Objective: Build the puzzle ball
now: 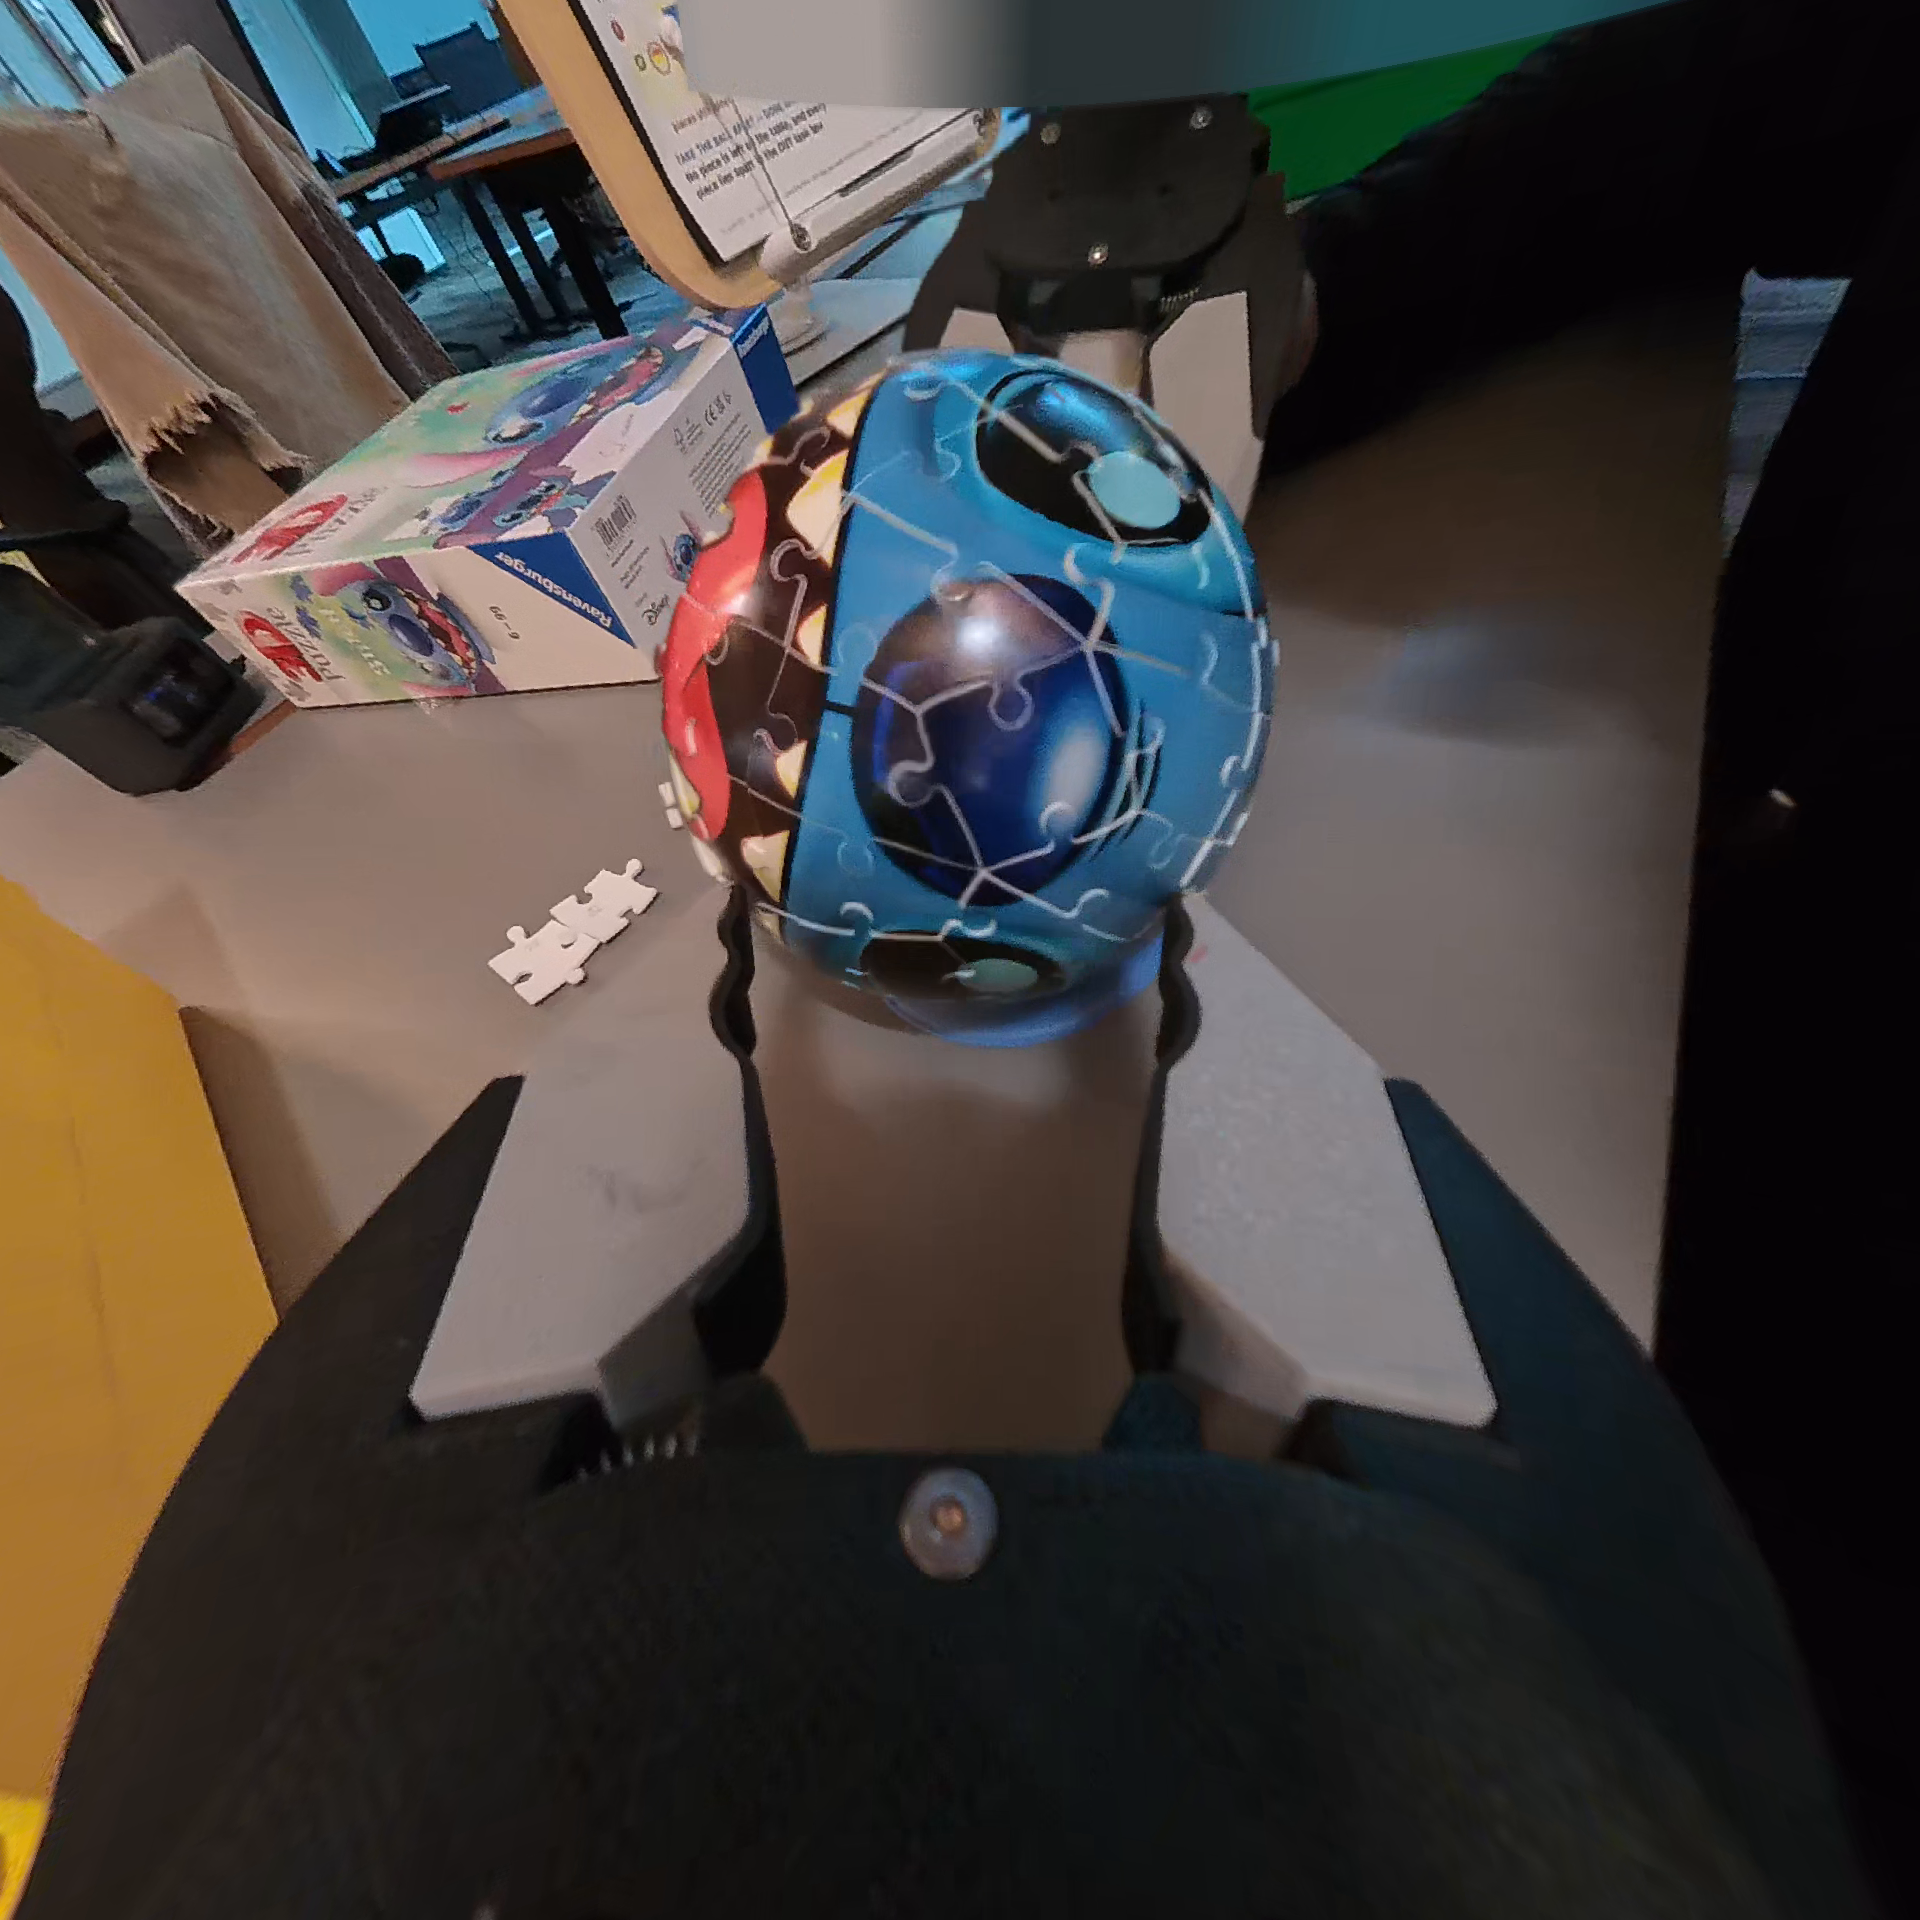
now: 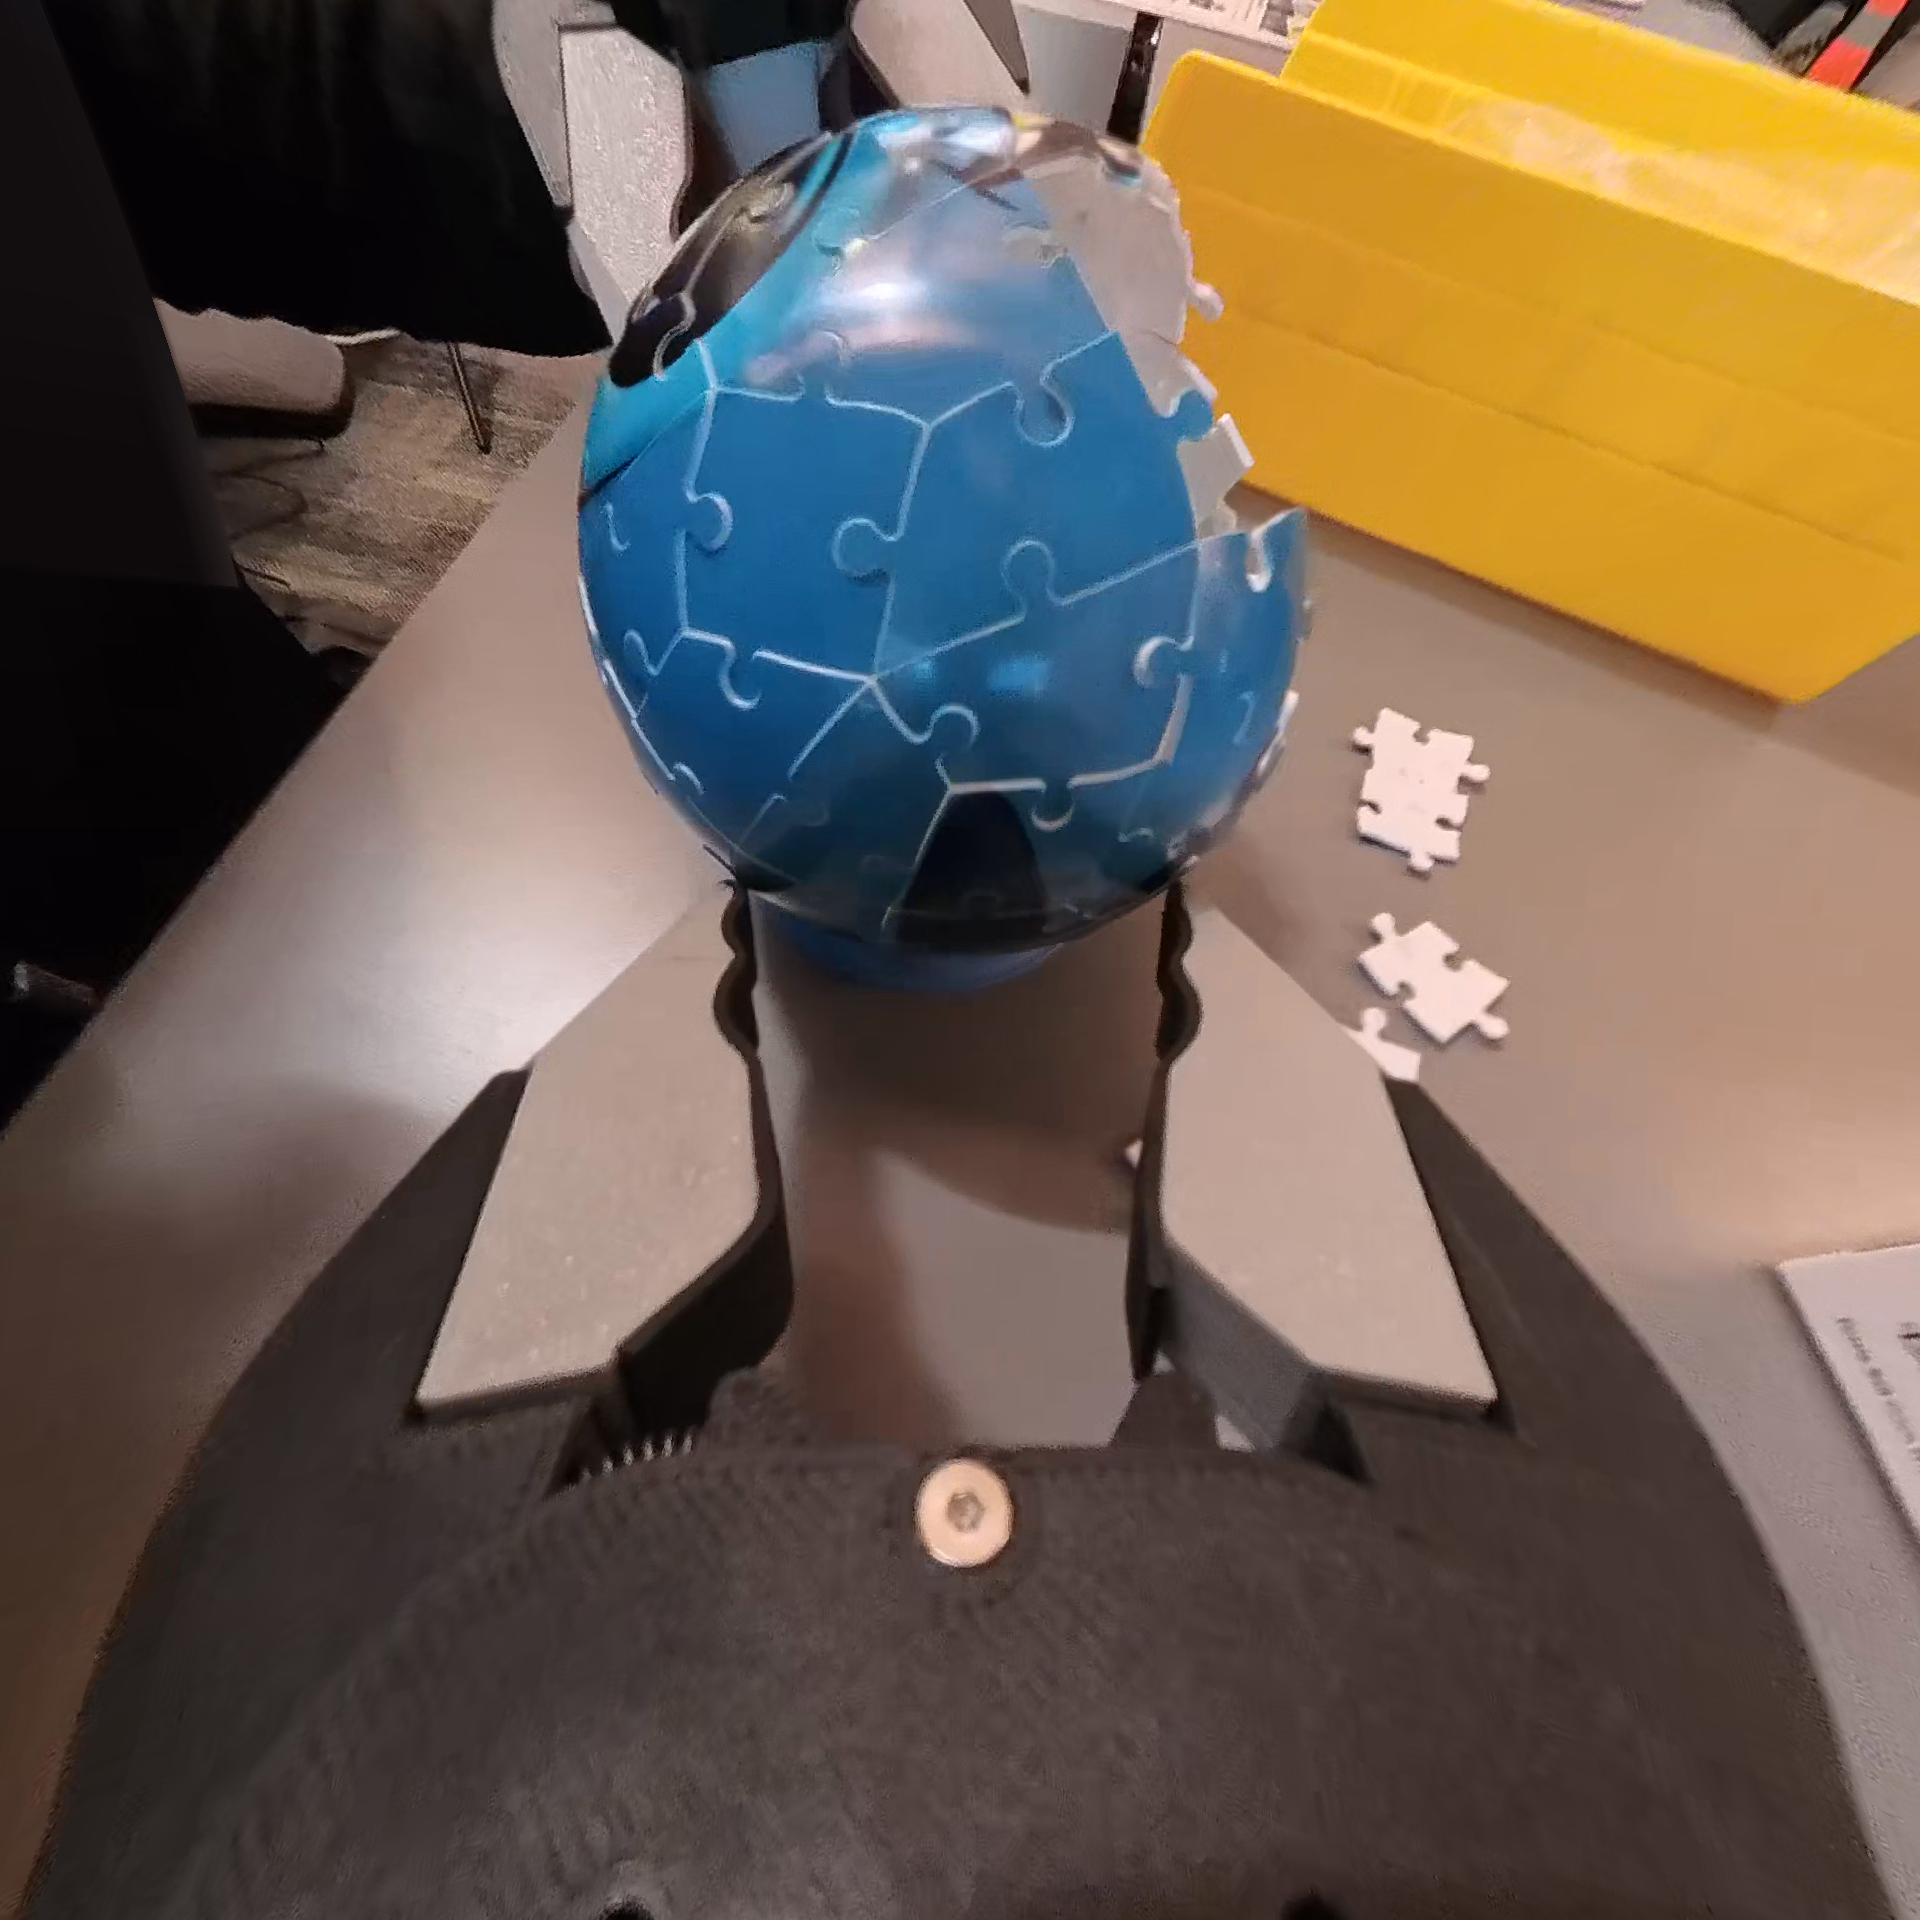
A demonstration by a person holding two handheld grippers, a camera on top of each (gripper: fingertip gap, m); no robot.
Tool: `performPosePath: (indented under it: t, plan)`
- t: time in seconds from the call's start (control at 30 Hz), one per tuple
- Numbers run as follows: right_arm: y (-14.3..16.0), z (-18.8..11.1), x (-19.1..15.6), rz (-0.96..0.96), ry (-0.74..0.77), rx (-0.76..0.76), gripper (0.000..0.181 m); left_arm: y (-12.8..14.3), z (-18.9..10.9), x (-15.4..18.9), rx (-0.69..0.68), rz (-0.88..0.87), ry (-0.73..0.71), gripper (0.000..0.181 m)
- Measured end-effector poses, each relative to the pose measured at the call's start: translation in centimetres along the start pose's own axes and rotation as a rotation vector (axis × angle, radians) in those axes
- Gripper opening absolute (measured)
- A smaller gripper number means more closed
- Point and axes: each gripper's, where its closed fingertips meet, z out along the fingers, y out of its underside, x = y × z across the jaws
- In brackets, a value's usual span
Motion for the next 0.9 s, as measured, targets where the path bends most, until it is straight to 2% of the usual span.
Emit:
performPosePath:
  t: [0.13,0.3,0.47,0.6,0.8,0.9]
  plan:
    - [-0.2,-0.1,-0.5,0.069,-0.009,0.009,0.075,0.1,-0.5,-0.3,0.015,0.026,-0.028,0.076]
    - [-0.3,-1.1,0.2,0.035,0.001,0.037,0.073,0.7,-0.8,-0.8,0.02,-0.021,-0.023,0.071]
    - [0.9,-4.4,3.7,-0.021,0.114,0.042,0.073,1.4,-0.8,-1.1,-0.014,-0.039,-0.016,0.072]
    - [2.6,-6.0,5.3,0.025,0.117,0.065,0.071,1.4,-0.9,-1.4,-0.009,-0.069,-0.01,0.07]
    - [3.2,-5.5,4.5,-0.032,0.095,0.02,0.068,1.6,-0.8,-1.7,-0.013,-0.117,0.008,0.073]
    - [3.3,-5.3,4.5,-0.055,0.11,0.012,0.059,1.6,-0.8,-1.9,-0.009,-0.134,0.001,0.076]
